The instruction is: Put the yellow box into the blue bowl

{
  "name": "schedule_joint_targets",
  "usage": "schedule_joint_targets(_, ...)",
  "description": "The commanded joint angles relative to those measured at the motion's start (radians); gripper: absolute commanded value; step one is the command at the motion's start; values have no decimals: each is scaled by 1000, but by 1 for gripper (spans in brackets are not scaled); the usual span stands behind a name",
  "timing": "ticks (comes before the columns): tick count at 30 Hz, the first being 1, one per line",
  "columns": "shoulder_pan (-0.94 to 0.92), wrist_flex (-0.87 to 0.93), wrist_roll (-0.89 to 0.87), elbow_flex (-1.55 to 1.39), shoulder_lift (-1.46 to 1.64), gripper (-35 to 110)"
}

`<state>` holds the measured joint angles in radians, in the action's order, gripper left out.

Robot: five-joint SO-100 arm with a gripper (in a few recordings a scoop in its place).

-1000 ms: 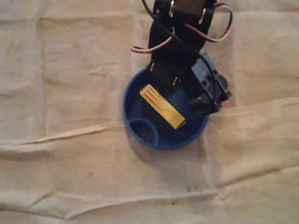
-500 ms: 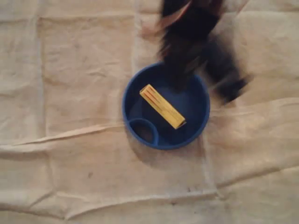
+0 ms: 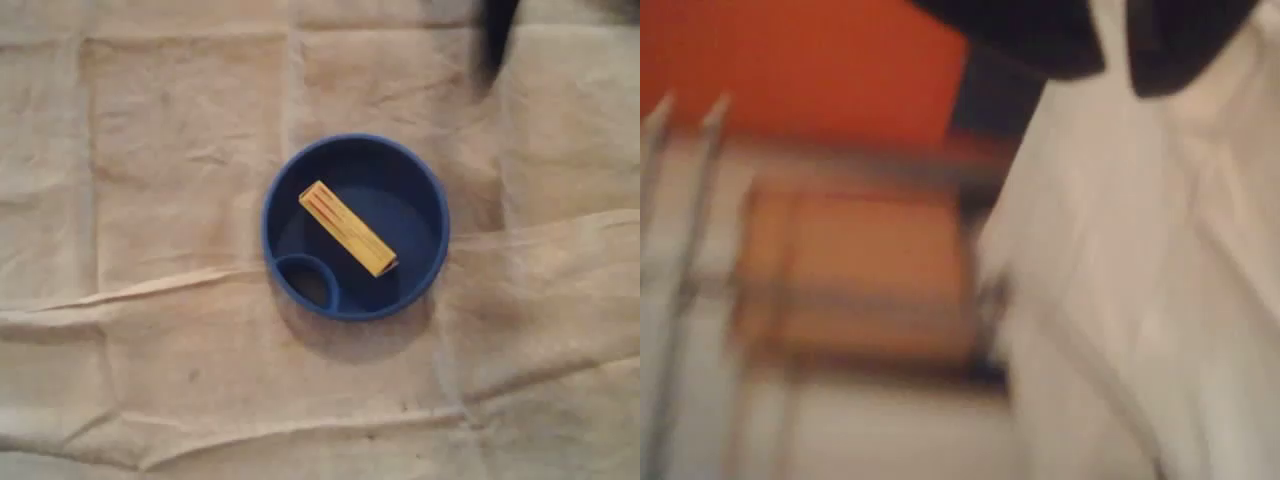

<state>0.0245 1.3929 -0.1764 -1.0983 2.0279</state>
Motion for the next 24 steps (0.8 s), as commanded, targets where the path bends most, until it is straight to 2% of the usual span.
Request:
schedule_joint_targets(1, 61, 84, 9, 58, 158, 0)
schedule_joint_targets(15, 219, 370, 11, 58, 515, 0)
schedule_joint_targets(24, 222, 367, 135, -57, 713, 0)
